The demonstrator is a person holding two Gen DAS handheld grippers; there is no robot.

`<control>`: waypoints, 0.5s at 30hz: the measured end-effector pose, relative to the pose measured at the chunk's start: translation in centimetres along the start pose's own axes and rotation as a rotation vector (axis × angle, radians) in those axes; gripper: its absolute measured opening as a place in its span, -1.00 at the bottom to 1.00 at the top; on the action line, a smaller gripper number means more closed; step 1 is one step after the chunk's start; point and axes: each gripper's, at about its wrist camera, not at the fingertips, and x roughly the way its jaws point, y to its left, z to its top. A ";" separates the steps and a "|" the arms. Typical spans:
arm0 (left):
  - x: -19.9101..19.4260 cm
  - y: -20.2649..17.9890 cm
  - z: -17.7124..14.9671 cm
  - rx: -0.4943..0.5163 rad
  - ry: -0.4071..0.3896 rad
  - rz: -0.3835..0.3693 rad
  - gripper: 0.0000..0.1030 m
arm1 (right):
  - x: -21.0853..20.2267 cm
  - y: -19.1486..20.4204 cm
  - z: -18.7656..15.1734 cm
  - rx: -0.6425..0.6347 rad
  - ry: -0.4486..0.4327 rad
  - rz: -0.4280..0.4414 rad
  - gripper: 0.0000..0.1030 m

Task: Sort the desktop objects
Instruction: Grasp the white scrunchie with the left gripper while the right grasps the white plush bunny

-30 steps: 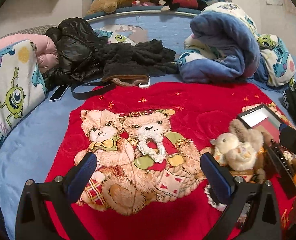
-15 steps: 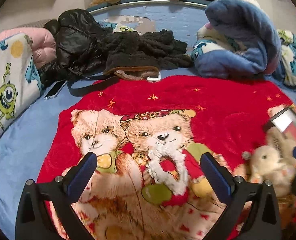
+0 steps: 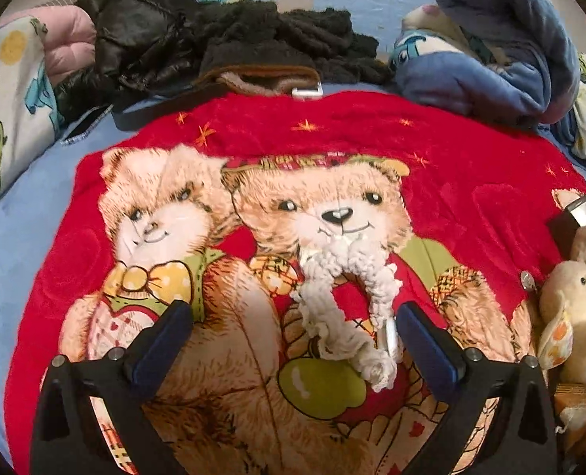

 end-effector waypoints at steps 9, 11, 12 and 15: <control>1.0 -1.3 -0.5 0.062 0.042 0.041 1.00 | 1.2 -0.2 0.0 0.005 0.059 -0.075 0.70; 0.9 -1.2 -0.5 0.059 0.041 0.034 1.00 | 1.6 0.1 -0.2 -0.010 0.074 -0.118 0.55; 0.9 -1.0 -0.5 0.054 0.041 0.027 1.00 | 1.7 -0.1 -0.2 -0.002 0.075 -0.136 0.32; 0.5 -0.8 -0.5 0.048 0.028 0.014 0.93 | 1.5 -1.4 -0.3 0.058 0.065 -0.133 -0.14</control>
